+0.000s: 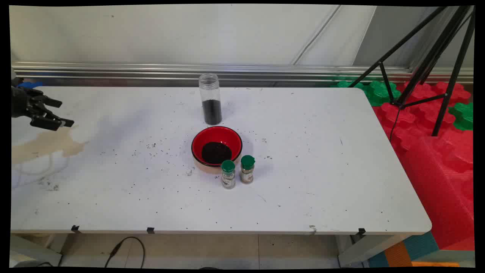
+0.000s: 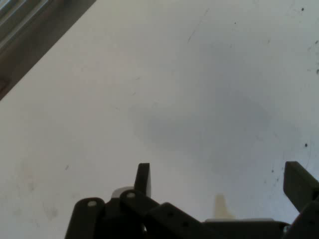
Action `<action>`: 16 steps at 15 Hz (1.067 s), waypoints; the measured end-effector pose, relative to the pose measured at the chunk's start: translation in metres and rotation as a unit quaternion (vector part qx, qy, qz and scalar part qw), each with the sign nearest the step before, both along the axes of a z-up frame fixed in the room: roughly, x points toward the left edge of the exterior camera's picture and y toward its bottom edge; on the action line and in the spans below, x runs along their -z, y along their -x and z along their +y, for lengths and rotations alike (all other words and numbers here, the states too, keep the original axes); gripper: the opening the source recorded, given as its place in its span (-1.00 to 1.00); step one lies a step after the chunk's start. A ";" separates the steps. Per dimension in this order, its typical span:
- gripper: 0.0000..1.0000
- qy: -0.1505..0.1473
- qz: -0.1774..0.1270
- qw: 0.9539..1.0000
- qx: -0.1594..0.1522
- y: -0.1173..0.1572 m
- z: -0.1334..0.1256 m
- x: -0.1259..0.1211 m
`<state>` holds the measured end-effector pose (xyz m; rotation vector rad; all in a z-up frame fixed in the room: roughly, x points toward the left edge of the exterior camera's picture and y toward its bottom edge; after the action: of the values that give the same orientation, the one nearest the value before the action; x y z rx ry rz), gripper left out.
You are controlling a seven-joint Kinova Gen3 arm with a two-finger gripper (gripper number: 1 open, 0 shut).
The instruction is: Pick up the black seasoning powder from the table
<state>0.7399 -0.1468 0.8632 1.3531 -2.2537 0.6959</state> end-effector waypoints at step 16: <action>1.00 0.007 0.011 0.999 0.035 0.039 -0.070 -0.010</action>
<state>0.7011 -0.2171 0.8734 1.2635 -2.2626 0.6679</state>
